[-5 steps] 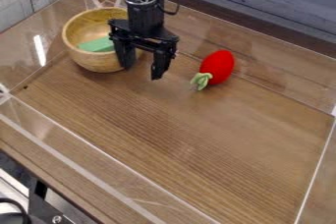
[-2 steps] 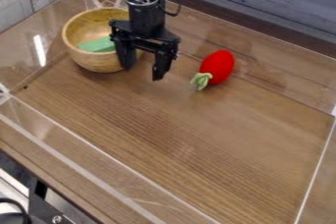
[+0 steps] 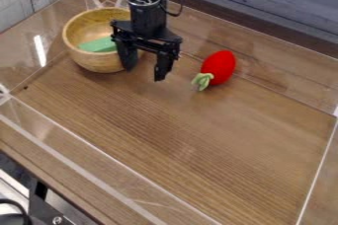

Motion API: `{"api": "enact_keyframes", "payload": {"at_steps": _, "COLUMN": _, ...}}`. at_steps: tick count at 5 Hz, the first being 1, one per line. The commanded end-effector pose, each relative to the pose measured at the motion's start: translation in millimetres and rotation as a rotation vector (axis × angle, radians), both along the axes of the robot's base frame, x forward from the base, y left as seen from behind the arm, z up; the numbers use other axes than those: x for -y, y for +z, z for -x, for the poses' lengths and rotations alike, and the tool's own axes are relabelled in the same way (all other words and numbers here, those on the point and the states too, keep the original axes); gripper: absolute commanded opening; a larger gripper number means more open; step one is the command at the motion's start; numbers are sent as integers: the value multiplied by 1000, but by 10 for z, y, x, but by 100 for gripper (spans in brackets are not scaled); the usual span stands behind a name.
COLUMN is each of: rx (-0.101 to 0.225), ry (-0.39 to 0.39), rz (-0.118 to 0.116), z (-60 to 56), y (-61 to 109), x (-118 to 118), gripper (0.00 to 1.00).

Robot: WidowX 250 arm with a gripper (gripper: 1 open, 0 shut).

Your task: Move the red object to the left side of the table

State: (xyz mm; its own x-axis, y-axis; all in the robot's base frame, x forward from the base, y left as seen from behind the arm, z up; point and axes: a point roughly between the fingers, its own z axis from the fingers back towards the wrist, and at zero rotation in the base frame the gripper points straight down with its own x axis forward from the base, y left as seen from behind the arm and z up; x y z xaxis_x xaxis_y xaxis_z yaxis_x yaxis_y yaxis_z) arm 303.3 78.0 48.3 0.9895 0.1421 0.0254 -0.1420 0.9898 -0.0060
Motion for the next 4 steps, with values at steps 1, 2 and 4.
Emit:
{"api": "enact_keyframes", "payload": {"at_steps": 1, "rx": 69, "ry": -2, "rz": -21, "z": -54, "y": 222, "x": 21, "gripper": 100}}
{"api": "enact_keyframes", "payload": {"at_steps": 2, "rx": 68, "ry": -3, "rz": -20, "z": -58, "y": 220, "x": 31, "gripper": 100}}
{"api": "enact_keyframes", "payload": {"at_steps": 4, "rx": 68, "ry": -6, "rz": -21, "z": -63, "y": 217, "x": 47, "gripper": 100}}
